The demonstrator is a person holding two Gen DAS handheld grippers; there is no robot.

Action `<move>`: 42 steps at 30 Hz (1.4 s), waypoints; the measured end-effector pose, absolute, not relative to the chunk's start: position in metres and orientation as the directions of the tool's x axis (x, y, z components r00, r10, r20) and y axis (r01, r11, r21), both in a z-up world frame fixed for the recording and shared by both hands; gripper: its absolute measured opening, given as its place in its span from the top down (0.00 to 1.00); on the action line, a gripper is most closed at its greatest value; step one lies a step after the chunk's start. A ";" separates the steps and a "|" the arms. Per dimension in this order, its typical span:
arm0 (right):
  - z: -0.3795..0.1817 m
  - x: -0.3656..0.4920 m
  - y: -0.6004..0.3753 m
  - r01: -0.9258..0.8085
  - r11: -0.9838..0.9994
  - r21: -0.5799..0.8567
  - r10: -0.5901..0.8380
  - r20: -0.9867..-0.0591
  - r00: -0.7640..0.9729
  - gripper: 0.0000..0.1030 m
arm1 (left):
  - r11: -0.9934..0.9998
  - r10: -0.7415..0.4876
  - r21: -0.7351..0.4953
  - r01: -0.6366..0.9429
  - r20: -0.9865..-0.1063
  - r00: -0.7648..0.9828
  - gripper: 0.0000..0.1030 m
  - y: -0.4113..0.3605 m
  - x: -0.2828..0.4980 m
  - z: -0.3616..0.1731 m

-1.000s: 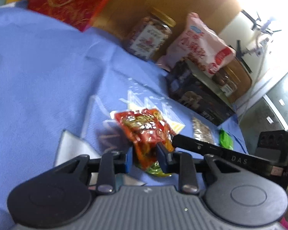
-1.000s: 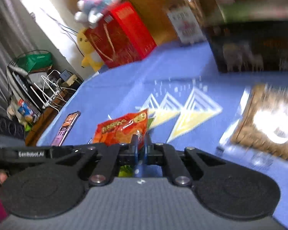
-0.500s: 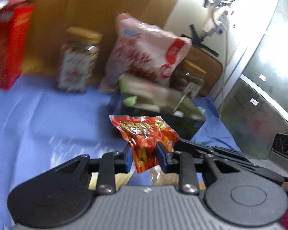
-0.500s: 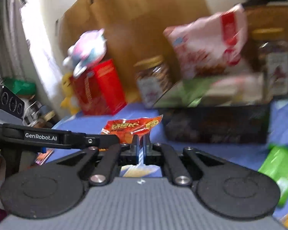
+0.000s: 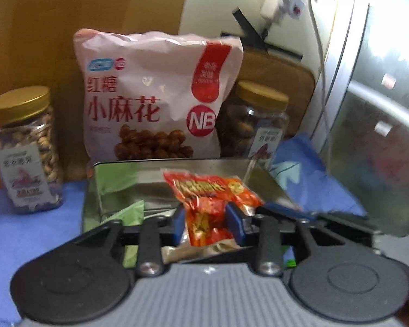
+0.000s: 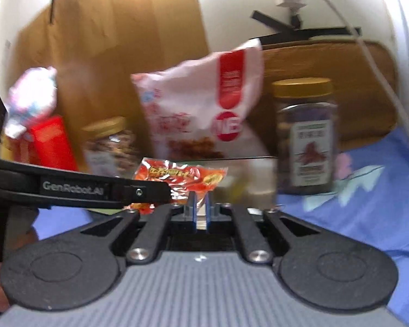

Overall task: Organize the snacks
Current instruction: 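Carry the red pack over the open tin, then open the left tool to drop the red pack into the tin, then grasp the clear pistachio pack on the cloth with the left tool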

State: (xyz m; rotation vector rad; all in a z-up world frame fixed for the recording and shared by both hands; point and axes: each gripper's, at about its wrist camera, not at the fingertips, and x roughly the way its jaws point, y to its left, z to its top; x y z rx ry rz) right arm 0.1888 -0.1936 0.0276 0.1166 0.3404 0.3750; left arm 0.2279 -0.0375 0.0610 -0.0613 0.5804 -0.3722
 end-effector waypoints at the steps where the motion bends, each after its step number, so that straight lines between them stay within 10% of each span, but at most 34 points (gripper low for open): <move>1: 0.025 0.187 -0.194 -0.307 0.940 0.150 0.339 -0.298 0.892 0.87 | 0.942 -0.327 -0.118 0.313 -0.531 0.782 0.63 -0.045 0.230 0.057; 12: 0.035 0.142 -0.226 -0.302 0.919 0.252 0.361 -0.237 0.902 0.82 | 0.926 -0.374 -0.226 0.302 -0.463 0.803 0.56 0.000 0.172 0.067; 15: 0.027 0.131 -0.232 -0.350 0.865 0.360 0.459 -0.286 0.841 0.68 | 0.925 -0.375 -0.249 0.288 -0.472 0.798 0.56 0.019 0.146 0.061; 30: -0.015 0.138 -0.217 -0.294 0.829 0.476 0.539 -0.540 0.646 0.67 | 0.874 -0.472 -0.423 0.239 -0.618 0.629 0.50 0.024 0.124 -0.002; 39: -0.034 0.147 -0.242 -0.202 0.662 0.722 0.670 -0.448 0.592 0.65 | 0.646 -0.708 -0.745 0.168 -0.502 0.496 0.48 0.039 0.148 -0.022; 42: -0.038 0.148 -0.250 -0.191 0.608 0.771 0.705 -0.413 0.577 0.65 | 0.655 -0.697 -0.738 0.162 -0.507 0.507 0.61 0.040 0.146 -0.025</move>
